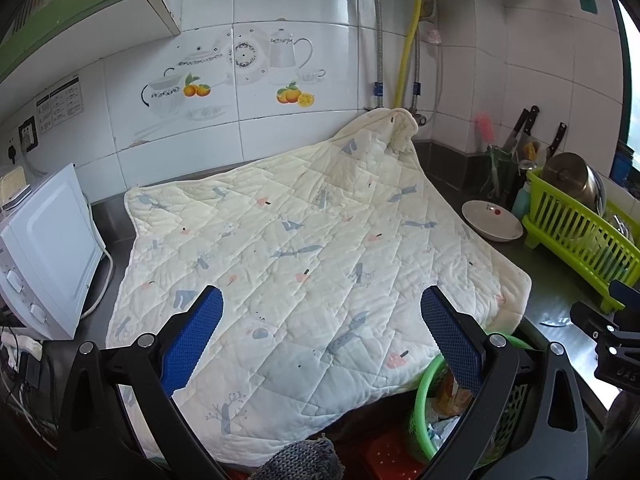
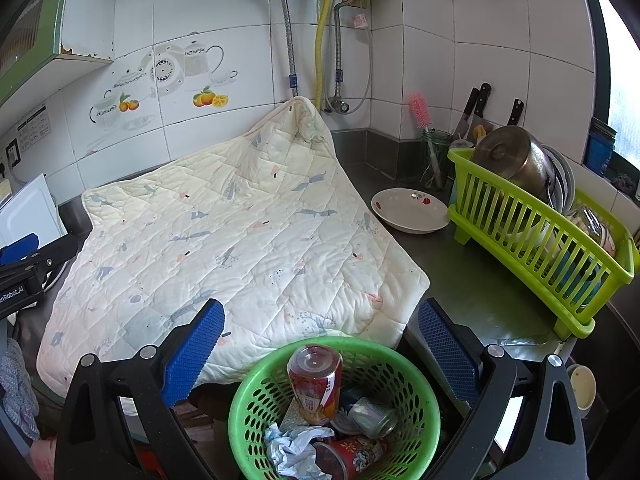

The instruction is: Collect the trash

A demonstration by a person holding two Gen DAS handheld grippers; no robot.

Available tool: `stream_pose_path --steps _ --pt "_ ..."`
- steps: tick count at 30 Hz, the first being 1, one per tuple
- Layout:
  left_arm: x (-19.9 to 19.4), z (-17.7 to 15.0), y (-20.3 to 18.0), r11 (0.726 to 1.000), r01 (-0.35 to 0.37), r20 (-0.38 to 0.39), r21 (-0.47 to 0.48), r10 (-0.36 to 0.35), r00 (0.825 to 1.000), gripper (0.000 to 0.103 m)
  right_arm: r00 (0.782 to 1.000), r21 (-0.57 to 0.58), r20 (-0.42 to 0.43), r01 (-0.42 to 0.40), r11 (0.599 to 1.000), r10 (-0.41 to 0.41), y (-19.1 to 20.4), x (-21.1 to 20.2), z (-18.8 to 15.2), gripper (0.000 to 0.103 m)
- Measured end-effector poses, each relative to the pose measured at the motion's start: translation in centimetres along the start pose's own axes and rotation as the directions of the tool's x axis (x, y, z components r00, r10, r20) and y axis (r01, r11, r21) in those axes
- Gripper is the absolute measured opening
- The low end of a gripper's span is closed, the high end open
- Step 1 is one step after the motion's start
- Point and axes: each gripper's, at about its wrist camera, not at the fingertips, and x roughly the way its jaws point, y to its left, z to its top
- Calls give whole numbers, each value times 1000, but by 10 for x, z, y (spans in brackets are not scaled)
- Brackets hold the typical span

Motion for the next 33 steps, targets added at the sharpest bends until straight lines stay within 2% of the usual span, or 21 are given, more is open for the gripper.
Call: stream_pose_path --steps 11,17,23,28,33 --pt "-2 4 -5 1000 26 21 8 -26 999 98 1000 12 26 8 1000 -8 -4 -1 0 94" --pt "-8 10 -7 1000 14 61 4 -14 998 98 999 20 42 8 1000 -8 -5 -2 0 94" --pt "-9 13 -10 1000 15 69 2 -15 998 98 998 25 55 6 1000 -8 -3 -4 1 94" --pt "-10 12 -16 1000 -11 78 24 10 997 98 998 27 60 11 1000 -13 -3 -5 1 95" --pt "-10 12 -19 1000 4 70 22 -5 997 98 998 31 63 15 999 -16 -4 -5 1 95"
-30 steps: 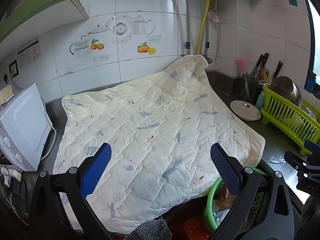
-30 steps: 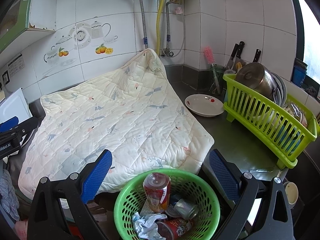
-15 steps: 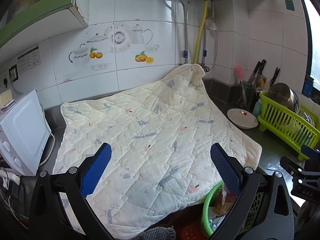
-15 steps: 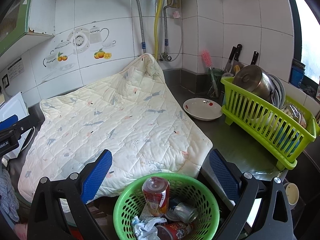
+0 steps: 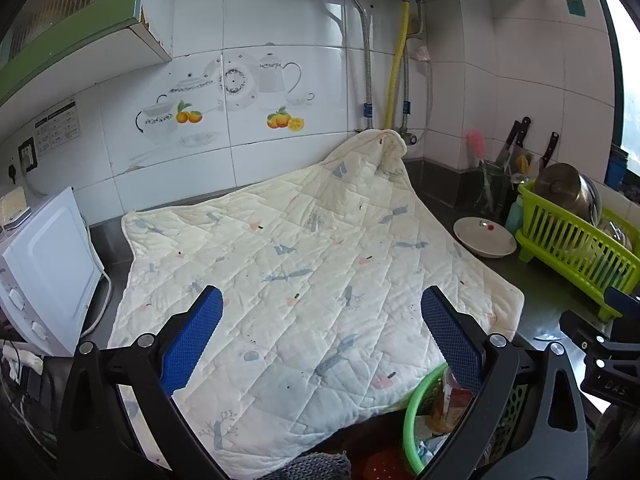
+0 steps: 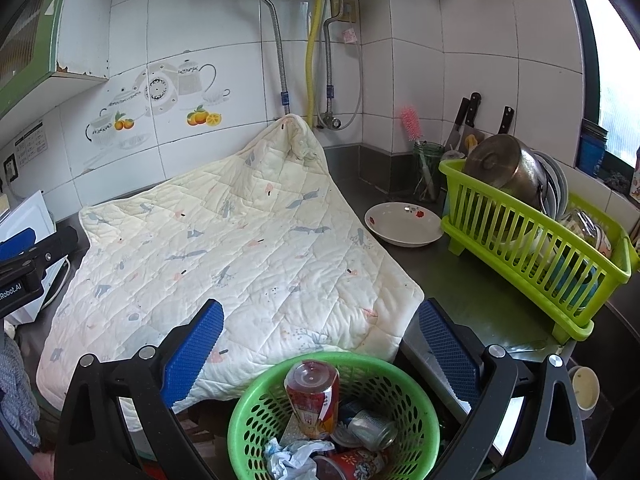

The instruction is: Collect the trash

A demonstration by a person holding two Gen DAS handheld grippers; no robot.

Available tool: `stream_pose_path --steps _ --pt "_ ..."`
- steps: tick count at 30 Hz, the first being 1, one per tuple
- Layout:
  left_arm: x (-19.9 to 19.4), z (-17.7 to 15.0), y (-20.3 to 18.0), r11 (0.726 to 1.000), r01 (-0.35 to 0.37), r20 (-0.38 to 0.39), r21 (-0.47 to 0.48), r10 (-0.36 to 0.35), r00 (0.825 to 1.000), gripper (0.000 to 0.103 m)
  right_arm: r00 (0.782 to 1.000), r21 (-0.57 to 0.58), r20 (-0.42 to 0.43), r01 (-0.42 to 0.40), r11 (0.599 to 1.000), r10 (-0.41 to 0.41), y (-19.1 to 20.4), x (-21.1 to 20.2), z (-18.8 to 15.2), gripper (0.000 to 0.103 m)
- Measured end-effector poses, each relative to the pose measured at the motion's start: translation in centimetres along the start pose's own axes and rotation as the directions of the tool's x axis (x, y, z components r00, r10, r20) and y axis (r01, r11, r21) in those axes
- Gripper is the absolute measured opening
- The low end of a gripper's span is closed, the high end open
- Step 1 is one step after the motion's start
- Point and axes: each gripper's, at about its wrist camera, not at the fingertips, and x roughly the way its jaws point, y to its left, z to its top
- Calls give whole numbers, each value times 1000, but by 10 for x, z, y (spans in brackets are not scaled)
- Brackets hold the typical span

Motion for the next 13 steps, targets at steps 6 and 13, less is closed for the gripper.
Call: stream_pose_path --steps 6,13 --pt "0 1 -6 1000 11 -1 11 -11 1000 98 1000 8 6 1 1000 -1 -3 -1 1 95" --pt "2 0 -10 1000 21 -5 15 -20 1000 98 1000 14 8 8 1000 -8 -5 -2 1 95"
